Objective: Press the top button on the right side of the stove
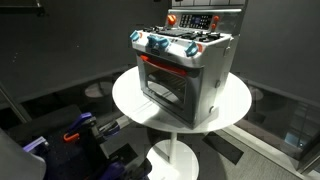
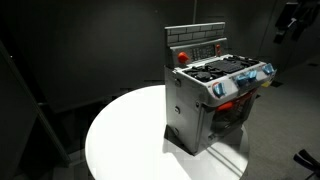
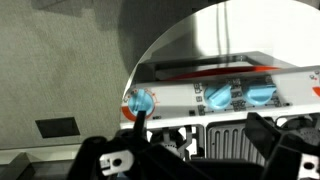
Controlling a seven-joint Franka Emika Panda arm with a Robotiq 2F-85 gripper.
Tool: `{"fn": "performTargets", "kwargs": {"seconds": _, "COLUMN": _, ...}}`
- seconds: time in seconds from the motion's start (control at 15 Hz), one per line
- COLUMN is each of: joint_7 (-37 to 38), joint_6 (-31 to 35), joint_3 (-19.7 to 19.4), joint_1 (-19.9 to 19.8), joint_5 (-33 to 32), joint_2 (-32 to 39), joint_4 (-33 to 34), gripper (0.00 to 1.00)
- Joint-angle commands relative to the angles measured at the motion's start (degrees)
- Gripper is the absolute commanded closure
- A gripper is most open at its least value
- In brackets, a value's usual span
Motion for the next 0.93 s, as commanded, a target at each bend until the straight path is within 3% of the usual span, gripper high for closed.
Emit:
{"fn": "performTargets", "kwargs": {"seconds": 0.0, "joint_7": 4.25, "joint_6": 1.95, "joint_3": 0.14, "joint_1": -0.96, "joint_5": -0.57, "joint_2": 5.47, "joint_4": 5.39, "gripper": 0.0}}
{"fn": "performTargets", "kwargs": {"seconds": 0.4, "joint_7": 10.82, "joint_6": 5.41, "joint_3": -0.02, "joint_1": -1.81, "joint_5": -2.28, "joint_2": 11.81, "joint_4": 9.82, "gripper": 0.0}}
{"fn": "performTargets", "kwargs": {"seconds": 0.87, "joint_7": 9.72, "joint_6": 5.76, "joint_3": -0.49, "joint_1": -1.28, "joint_5": -1.19, "joint_2": 11.78, "joint_4": 8.85, "gripper": 0.0}}
